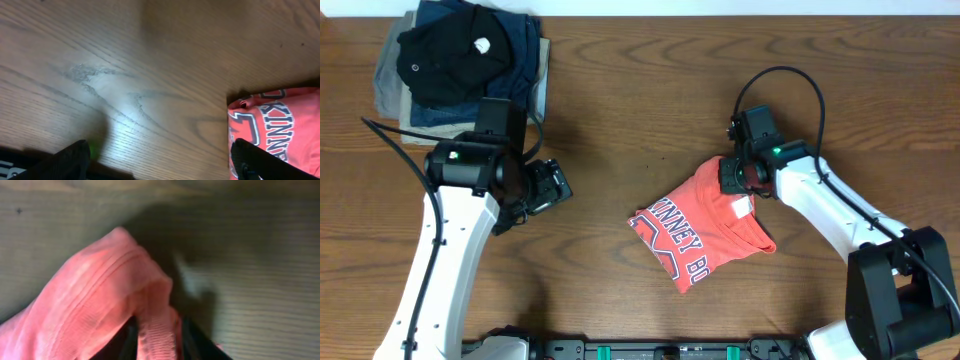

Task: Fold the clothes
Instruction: 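Retract the right gripper and grasp the bundle's lower left with the left gripper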

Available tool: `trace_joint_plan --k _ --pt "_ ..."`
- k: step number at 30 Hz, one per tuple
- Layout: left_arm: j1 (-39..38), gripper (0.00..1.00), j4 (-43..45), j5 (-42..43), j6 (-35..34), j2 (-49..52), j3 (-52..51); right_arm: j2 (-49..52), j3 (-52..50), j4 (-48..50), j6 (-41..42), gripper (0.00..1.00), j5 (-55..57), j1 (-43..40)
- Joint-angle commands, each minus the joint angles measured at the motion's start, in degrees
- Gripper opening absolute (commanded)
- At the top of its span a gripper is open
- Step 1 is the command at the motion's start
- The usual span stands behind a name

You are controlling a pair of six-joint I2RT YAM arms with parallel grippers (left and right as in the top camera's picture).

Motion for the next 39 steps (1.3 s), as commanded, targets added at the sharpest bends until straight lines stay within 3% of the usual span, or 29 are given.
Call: trace_joint_plan --k 1,5,6,11,15,19,31,39 --pt "-0.9 0.93 -0.1 -0.6 0.8 0.5 -2.9 -0.1 6.0 -3.1 1.1 0.42 4.6 -2.0" --pt "-3.2 0.97 1.7 3.8 1.2 0.5 -8.0 -0.1 15.8 -13.2 1.3 0.94 4.5 -5.7" --pt "-3.8 0.98 3.2 6.3 2.2 0.5 -9.6 -0.1 18.0 -15.3 1.6 0.99 4.5 -6.8" --pt "-8.1 0.98 16.0 20.5 3.8 0.5 -19.8 -0.1 28.3 -22.7 1.5 0.99 4.2 -13.6" --pt "-11.8 0.98 24.4 25.2 0.8 0.8 -26.6 -0.1 31.8 -24.0 1.5 0.99 3.4 -20.0" --pt "-15.6 0.98 30.4 25.6 -2.8 1.0 -30.2 -0.1 31.6 -25.4 1.5 0.99 2.4 -24.3" --pt "-28.4 0.98 58.8 22.9 -26.0 1.1 -38.6 -0.1 31.6 -25.8 1.5 0.99 2.5 -26.6" --pt "-29.4 0.98 61.2 18.4 -30.4 2.4 -40.3 -0.1 31.6 -25.8 1.5 0.99 2.5 -26.6"
